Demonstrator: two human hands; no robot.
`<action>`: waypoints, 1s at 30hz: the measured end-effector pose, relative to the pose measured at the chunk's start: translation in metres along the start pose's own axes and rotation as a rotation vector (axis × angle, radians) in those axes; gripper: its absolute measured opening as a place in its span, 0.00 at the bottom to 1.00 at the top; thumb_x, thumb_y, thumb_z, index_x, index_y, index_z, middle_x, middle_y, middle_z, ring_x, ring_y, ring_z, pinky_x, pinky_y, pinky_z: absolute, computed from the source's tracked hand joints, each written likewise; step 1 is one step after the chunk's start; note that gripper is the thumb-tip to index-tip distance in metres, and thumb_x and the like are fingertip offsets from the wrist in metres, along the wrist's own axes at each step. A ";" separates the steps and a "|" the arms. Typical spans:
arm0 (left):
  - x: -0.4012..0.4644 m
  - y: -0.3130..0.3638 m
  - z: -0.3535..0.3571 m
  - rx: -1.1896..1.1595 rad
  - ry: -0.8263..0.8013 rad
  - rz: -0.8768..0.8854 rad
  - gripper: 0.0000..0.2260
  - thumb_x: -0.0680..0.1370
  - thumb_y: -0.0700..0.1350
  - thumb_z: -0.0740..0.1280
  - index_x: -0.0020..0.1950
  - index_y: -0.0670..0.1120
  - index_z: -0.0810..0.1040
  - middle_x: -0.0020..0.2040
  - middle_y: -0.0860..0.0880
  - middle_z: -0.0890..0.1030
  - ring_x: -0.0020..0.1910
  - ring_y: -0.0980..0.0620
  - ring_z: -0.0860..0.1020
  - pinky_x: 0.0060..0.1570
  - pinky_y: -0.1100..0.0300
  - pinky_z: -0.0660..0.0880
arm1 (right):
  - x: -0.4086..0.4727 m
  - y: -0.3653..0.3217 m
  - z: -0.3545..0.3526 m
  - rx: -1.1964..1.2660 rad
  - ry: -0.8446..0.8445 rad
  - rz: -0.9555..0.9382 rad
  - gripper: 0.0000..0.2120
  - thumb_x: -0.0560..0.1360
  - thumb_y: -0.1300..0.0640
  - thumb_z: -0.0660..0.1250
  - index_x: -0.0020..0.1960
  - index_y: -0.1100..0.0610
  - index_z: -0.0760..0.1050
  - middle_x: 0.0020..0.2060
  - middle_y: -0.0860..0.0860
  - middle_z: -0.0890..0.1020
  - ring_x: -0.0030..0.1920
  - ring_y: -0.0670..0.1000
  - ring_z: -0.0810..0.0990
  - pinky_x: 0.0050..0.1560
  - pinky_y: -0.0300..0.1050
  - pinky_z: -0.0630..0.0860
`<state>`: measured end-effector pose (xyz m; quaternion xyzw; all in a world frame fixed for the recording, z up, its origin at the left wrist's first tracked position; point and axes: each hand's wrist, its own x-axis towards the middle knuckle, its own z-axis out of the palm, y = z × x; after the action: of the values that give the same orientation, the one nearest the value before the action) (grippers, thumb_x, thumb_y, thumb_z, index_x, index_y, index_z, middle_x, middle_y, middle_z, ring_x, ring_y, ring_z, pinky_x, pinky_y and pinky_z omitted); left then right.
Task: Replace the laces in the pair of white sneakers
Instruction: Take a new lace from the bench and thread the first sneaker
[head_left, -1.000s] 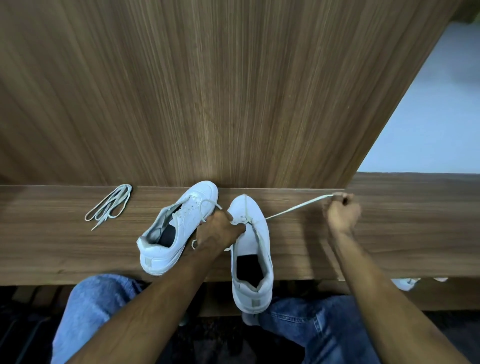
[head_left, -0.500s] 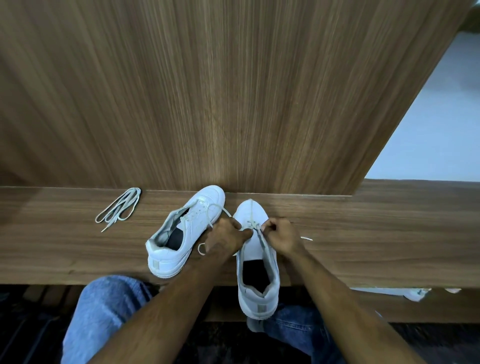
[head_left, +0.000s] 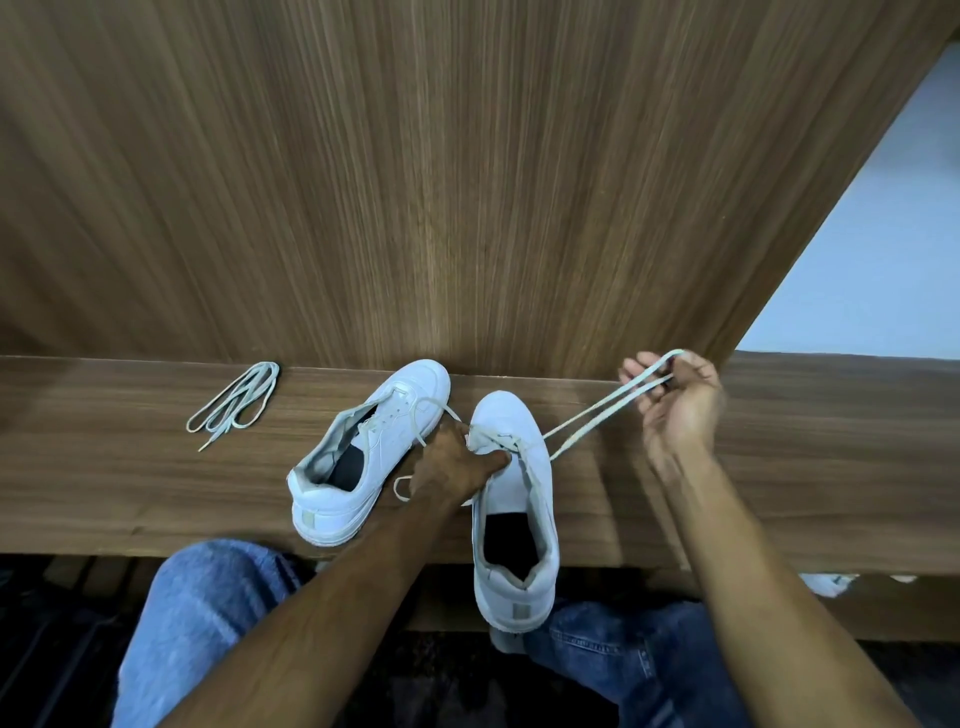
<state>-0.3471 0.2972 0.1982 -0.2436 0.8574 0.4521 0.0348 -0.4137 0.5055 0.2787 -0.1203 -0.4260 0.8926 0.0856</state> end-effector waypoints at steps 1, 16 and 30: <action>-0.001 0.000 0.000 0.006 -0.001 -0.002 0.27 0.63 0.59 0.76 0.56 0.47 0.74 0.48 0.52 0.79 0.50 0.51 0.78 0.51 0.57 0.74 | 0.007 -0.002 -0.003 -0.057 0.048 -0.041 0.10 0.81 0.64 0.54 0.44 0.54 0.69 0.36 0.58 0.80 0.33 0.54 0.83 0.40 0.49 0.82; -0.002 -0.001 -0.006 0.009 0.021 -0.028 0.18 0.66 0.57 0.76 0.47 0.49 0.75 0.52 0.48 0.82 0.53 0.47 0.79 0.56 0.51 0.76 | -0.028 0.095 -0.028 -1.682 -0.600 -0.178 0.05 0.76 0.54 0.65 0.48 0.51 0.80 0.50 0.50 0.83 0.53 0.53 0.79 0.52 0.46 0.74; 0.001 -0.005 -0.007 -0.068 -0.058 0.028 0.17 0.73 0.57 0.70 0.30 0.47 0.79 0.33 0.43 0.79 0.41 0.47 0.80 0.48 0.55 0.76 | -0.008 0.038 -0.037 -1.279 -0.151 -0.289 0.15 0.73 0.63 0.67 0.58 0.52 0.77 0.53 0.55 0.81 0.53 0.57 0.79 0.58 0.52 0.75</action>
<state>-0.3443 0.2889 0.1980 -0.2193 0.8434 0.4884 0.0450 -0.3975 0.5075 0.2274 -0.0263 -0.8890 0.4489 0.0861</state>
